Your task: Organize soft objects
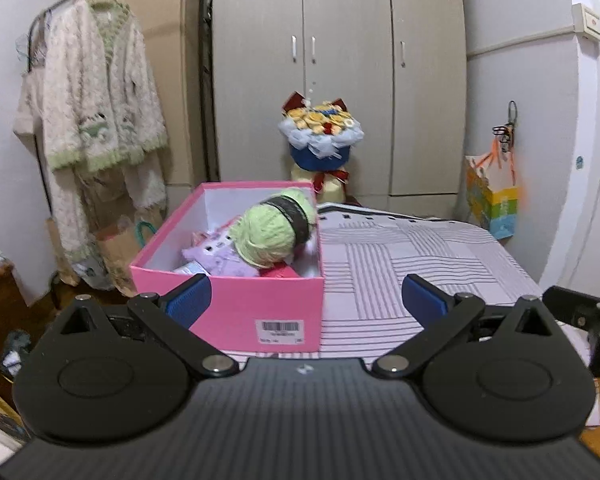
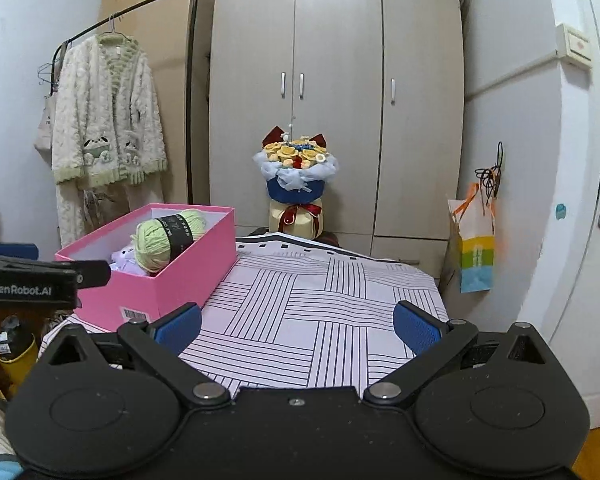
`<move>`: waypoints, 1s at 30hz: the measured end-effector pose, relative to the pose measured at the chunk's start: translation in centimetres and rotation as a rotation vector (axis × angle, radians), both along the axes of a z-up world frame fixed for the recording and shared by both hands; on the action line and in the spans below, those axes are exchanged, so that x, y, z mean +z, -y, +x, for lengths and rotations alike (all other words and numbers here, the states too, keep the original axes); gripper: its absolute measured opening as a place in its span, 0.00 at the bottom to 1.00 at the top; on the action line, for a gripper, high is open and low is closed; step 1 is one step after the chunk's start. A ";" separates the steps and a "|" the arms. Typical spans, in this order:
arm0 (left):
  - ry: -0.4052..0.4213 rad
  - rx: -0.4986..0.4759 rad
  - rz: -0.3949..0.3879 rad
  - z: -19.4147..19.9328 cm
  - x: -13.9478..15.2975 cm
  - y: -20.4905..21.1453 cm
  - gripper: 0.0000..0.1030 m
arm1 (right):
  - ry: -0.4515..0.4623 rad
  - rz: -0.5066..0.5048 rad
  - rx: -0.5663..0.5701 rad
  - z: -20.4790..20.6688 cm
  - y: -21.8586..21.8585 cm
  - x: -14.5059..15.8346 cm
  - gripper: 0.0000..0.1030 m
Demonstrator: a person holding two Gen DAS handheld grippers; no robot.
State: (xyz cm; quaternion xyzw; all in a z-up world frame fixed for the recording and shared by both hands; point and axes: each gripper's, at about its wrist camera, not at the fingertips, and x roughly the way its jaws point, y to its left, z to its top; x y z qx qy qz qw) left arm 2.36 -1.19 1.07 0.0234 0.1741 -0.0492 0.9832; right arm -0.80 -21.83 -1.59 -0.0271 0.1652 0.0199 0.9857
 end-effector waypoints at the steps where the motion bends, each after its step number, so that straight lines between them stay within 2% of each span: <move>1: 0.006 0.006 0.014 -0.1 0.0 0.2 1.00 | -0.005 0.015 -0.002 -0.1 0.1 0.0 1.00; 14: 0.014 0.013 0.033 -1.0 -0.1 0.5 1.00 | -0.026 0.100 -0.117 -0.6 1.7 0.0 1.00; 20: 0.028 0.005 0.051 -1.2 -0.2 0.9 1.00 | -0.002 0.068 -0.124 -1.0 0.8 -0.3 1.00; 30: 0.022 0.014 0.044 -1.2 -0.4 0.9 1.00 | -0.019 0.044 -0.144 -0.9 0.4 -0.5 1.00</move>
